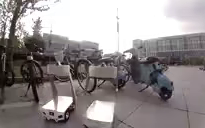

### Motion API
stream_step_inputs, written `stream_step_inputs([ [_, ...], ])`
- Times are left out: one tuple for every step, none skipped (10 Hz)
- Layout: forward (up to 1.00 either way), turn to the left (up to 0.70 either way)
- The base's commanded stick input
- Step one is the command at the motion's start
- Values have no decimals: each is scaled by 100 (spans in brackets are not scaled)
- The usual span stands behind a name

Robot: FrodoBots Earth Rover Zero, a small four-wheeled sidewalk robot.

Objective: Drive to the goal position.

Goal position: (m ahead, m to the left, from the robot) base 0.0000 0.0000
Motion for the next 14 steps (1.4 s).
stream_step_inputs([
  [0, -45],
  [0, -45],
  [0, -35],
  [0, -17],
  [0, 0],
  [0, 0],
  [0, 0],
  [0, 0],
  [0, 0],
  [0, 0],
  [0, 0],
  [0, 0],
  [0, 0],
  [0, -9],
])
